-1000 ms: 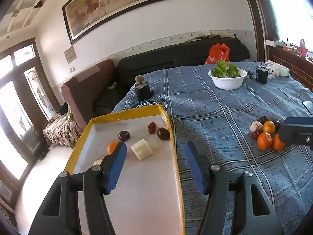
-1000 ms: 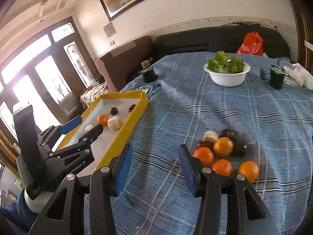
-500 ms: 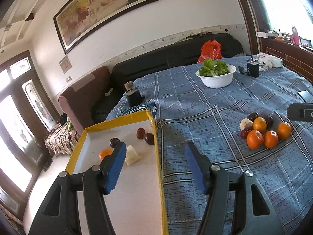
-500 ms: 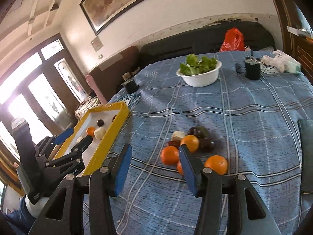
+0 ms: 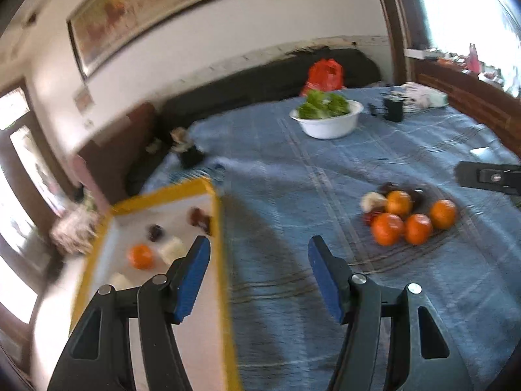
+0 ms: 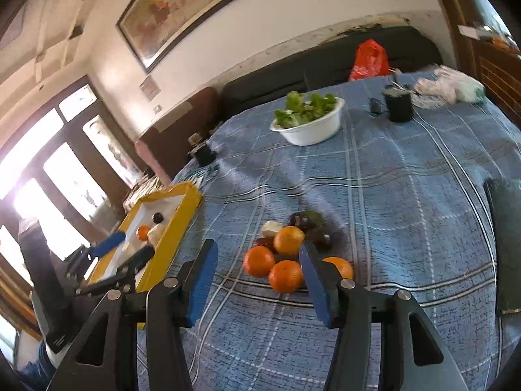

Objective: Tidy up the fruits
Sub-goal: 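Return both tools to the fruit cluster, then grasp a mandarin with the left tool while the right tool grasps another mandarin, then carry both mandarins into the tray and open both tools, then return both tools to the fruit cluster, then grasp a red date with the left tool while the right tool grasps a mandarin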

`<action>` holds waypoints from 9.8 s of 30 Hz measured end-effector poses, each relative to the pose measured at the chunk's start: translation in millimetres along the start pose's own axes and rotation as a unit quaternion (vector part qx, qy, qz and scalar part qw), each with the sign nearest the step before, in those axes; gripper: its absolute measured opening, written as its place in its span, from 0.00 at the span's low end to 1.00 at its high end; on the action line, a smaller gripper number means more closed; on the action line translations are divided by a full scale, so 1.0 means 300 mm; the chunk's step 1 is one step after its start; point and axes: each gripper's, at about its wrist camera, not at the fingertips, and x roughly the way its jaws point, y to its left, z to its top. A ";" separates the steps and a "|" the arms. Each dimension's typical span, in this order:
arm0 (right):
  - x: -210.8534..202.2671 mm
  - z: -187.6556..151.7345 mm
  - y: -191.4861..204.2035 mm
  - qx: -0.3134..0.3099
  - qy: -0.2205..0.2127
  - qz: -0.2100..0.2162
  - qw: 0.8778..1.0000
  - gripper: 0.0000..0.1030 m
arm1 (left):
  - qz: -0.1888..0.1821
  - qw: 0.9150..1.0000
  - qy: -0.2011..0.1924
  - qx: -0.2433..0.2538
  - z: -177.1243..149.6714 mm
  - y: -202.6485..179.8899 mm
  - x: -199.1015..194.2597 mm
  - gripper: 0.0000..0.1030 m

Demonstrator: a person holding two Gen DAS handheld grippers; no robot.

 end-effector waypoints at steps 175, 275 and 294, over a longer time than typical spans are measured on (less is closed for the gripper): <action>0.711 -0.041 0.772 -0.156 0.195 0.048 0.967 0.43 | -0.105 0.956 0.118 -0.248 -0.252 0.554 0.201 0.51; 0.206 0.024 0.067 -0.067 0.066 -0.085 0.992 0.36 | -0.145 0.985 0.004 -0.093 0.044 -0.075 0.282 0.30; 0.179 0.022 0.097 -0.079 0.044 -0.087 0.992 0.37 | -0.153 0.981 0.018 -0.114 0.043 -0.070 0.301 0.29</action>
